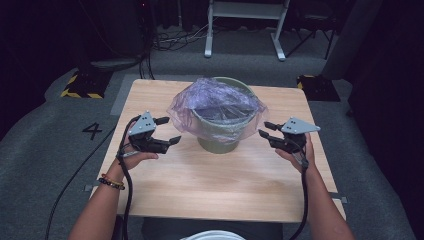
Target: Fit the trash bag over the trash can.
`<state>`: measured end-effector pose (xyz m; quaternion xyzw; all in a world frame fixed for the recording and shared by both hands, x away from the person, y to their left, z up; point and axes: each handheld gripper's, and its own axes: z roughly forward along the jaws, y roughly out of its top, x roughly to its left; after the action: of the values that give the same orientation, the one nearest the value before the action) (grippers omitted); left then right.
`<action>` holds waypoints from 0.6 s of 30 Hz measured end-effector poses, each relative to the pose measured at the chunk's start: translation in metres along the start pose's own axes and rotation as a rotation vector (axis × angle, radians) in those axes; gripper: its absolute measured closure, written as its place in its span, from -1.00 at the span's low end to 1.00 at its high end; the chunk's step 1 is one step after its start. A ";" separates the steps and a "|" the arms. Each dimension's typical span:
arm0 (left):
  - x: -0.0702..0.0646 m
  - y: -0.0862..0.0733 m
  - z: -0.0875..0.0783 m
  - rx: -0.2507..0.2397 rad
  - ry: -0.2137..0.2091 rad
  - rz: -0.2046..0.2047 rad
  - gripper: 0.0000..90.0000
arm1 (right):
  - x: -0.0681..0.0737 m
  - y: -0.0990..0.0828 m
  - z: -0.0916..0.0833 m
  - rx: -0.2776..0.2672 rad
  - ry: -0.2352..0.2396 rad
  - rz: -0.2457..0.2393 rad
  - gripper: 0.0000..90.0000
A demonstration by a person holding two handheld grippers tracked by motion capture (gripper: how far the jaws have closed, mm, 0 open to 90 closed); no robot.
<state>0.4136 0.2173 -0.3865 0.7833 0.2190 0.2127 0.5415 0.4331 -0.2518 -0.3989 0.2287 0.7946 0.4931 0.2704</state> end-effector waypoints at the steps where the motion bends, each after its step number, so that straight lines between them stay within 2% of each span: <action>1: 0.001 0.003 -0.002 -0.015 -0.003 -0.004 -0.57 | -0.001 0.003 -0.008 -0.021 0.007 0.005 0.12; 2: 0.005 0.011 -0.004 -0.039 0.022 -0.015 -0.60 | -0.003 0.008 -0.018 -0.049 0.006 0.007 0.04; 3: 0.005 0.011 -0.004 -0.039 0.022 -0.015 -0.57 | -0.003 0.008 -0.018 -0.049 0.006 0.007 0.04; 4: 0.008 0.016 -0.005 -0.049 0.042 -0.018 -0.55 | -0.008 0.015 -0.029 -0.105 -0.005 0.018 -0.05; 5: 0.012 0.021 -0.004 -0.061 0.047 -0.024 -0.55 | -0.008 0.015 -0.029 -0.105 -0.005 0.018 -0.05; 6: 0.019 0.029 -0.002 -0.073 0.050 -0.040 -0.54 | -0.010 0.019 -0.034 -0.133 -0.003 0.026 -0.05; 7: 0.022 0.031 -0.001 -0.075 0.045 -0.046 -0.52 | -0.014 0.026 -0.039 -0.154 0.007 0.028 -0.06; 9: 0.032 0.042 0.007 -0.062 0.064 -0.033 -0.47 | -0.018 0.035 -0.040 -0.182 -0.009 0.035 -0.10; 10: 0.034 0.045 0.011 -0.054 0.073 -0.031 -0.47 | -0.021 0.040 -0.037 -0.181 0.002 0.044 -0.14; 12: 0.041 0.051 0.020 -0.034 0.070 -0.034 -0.47 | -0.023 0.048 -0.028 -0.155 -0.021 0.044 -0.20; 14: 0.045 0.055 0.030 -0.019 0.074 -0.030 -0.47 | -0.029 0.055 -0.016 -0.148 -0.012 0.090 -0.21; 18: 0.050 0.058 0.049 -0.012 0.070 -0.037 -0.49 | -0.038 0.062 0.006 -0.124 -0.008 0.139 -0.25</action>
<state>0.4885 0.1903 -0.3429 0.7679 0.2512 0.2313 0.5420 0.4712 -0.2460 -0.3368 0.2682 0.7437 0.5580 0.2523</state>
